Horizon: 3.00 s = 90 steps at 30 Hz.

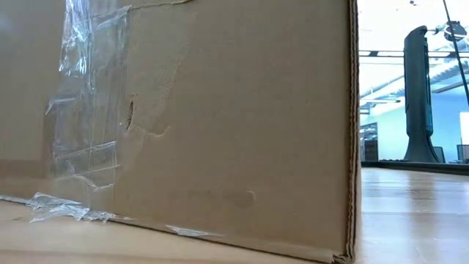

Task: Unpack boxes
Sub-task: Break down box until it is fully flat

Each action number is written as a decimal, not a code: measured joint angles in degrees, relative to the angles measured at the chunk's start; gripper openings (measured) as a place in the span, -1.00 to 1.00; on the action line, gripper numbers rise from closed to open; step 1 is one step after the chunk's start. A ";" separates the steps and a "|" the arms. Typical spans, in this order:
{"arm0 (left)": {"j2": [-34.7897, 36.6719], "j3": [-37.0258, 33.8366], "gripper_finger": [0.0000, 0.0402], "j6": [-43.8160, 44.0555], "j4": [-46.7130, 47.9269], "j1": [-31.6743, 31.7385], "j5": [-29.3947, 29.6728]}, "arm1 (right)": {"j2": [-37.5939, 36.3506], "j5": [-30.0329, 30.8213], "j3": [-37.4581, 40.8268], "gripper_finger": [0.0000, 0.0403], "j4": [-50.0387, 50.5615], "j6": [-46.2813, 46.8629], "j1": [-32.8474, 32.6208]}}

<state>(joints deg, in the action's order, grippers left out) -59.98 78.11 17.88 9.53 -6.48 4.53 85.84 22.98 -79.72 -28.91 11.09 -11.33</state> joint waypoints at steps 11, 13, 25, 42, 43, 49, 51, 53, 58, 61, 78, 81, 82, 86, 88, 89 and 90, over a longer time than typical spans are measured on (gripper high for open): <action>-8.77 0.31 -0.95 -4.11 -7.77 3.98 11.74 | -0.04 4.16 0.00 -0.69 5.56 -3.92 -1.08; -11.05 1.89 -0.95 -3.38 -6.96 4.03 16.59 | -0.04 4.31 0.00 -0.69 5.85 -6.09 -0.85; -22.57 18.06 -0.95 -3.23 6.43 4.48 20.41 | -0.04 10.11 0.00 -0.69 12.52 -9.97 0.14; -30.30 28.61 -0.95 -3.47 13.94 4.11 15.63 | -0.22 9.89 -0.13 -0.69 15.47 -11.48 1.81; -30.28 28.71 -0.95 -3.39 13.99 4.11 15.59 | -0.22 10.04 -0.13 -0.69 16.50 -11.58 1.81; -30.31 31.14 -0.95 -2.99 13.02 3.58 13.92 | 0.30 12.24 0.09 -0.69 19.10 -12.22 1.75; -30.71 31.51 -0.95 -2.95 12.21 3.52 14.16 | 0.07 12.20 0.07 -0.69 18.49 -12.22 2.05; -30.86 31.52 -0.95 -2.87 11.91 3.55 15.08 | 0.04 11.99 0.04 -0.69 18.05 -12.27 2.29; -32.60 31.63 -0.95 -0.67 10.08 3.39 16.68 | 0.13 12.03 0.09 -0.69 17.21 -13.63 2.31; -33.32 31.64 -0.95 -0.13 9.20 3.24 16.49 | 0.13 13.45 0.09 -0.70 17.59 -13.75 2.23; -33.43 31.52 -0.95 5.71 1.98 2.91 18.69 | -0.37 22.06 -2.34 -0.71 10.12 -23.12 -0.36; -33.50 31.44 -0.95 6.92 2.01 2.91 19.06 | -0.46 25.09 -2.45 -0.71 9.68 -25.56 -0.97; -33.56 31.39 -0.95 6.93 1.81 2.75 19.21 | -0.46 26.14 -2.45 -0.71 9.95 -25.81 -1.16; -33.25 31.36 -0.95 7.33 1.19 1.68 19.09 | -0.48 26.72 -2.45 -0.71 10.75 -26.37 -1.61; -33.21 31.38 -0.95 7.30 1.46 0.73 20.06 | -0.46 26.69 -2.45 -0.71 10.90 -27.62 -1.92; -33.17 31.39 -0.95 7.31 1.82 0.35 20.60 | -0.46 26.90 -2.45 -0.71 11.00 -28.26 -2.07; -33.17 31.39 -0.95 7.10 1.97 -0.04 21.05 | -0.46 27.06 -2.45 -0.71 11.06 -28.80 -2.23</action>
<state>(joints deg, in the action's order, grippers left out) -93.14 109.49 24.99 11.51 -6.52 25.58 85.38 50.04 -82.17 -17.84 -17.70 -13.56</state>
